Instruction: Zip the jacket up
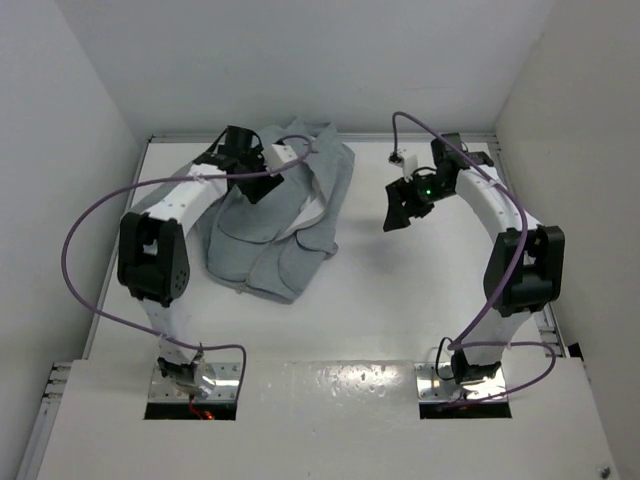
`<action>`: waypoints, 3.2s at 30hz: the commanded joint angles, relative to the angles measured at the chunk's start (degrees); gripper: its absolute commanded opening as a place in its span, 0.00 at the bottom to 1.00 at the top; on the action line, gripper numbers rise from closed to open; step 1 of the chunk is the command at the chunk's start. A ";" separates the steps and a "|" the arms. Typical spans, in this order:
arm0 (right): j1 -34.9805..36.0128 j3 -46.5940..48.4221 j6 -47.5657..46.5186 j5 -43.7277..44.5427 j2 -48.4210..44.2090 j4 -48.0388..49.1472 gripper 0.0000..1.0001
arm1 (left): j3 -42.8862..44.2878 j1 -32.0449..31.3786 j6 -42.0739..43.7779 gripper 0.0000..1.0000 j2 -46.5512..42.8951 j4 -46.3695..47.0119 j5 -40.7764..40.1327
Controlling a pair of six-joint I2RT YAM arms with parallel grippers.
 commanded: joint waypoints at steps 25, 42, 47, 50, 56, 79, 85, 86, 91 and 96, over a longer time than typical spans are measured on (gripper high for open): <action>5.88 0.12 10.91 7.00 -2.18 0.61 1.00 | -19.09 0.56 -17.40 0.51 -8.58 -15.53 20.53; 6.93 -0.76 16.54 3.50 -4.90 2.20 0.89 | -20.76 4.61 -5.09 0.20 -10.66 -22.21 33.89; 6.85 -0.24 17.25 -3.00 -3.24 0.80 0.89 | -21.91 2.06 -7.79 0.17 -18.50 -22.91 34.42; 6.85 -0.76 17.16 -6.61 -3.05 0.62 0.88 | -23.40 -1.80 -11.39 0.07 -19.74 -21.43 33.81; 7.64 -12.35 26.38 -11.18 -9.20 15.53 0.89 | -22.62 -4.45 -19.83 0.03 -18.78 -14.74 32.15; 8.52 -8.58 20.50 -12.24 -8.51 6.25 0.95 | -20.94 4.34 -21.09 0.49 -5.68 -12.19 19.64; 8.60 -8.59 19.89 -12.15 -8.51 6.25 0.95 | -19.80 6.19 -9.22 0.43 -5.06 -21.31 31.31; 8.43 -8.76 19.63 -11.89 -8.51 6.25 0.95 | -20.49 6.19 -7.65 0.43 -5.06 -22.81 32.56; 8.60 -9.90 19.36 -11.36 -8.77 6.42 0.95 | -21.55 6.19 -3.50 0.39 -3.67 -27.30 34.77; 8.60 -10.52 19.45 -11.19 -9.21 6.60 0.95 | -23.22 6.19 -4.55 0.38 -3.66 -25.12 35.47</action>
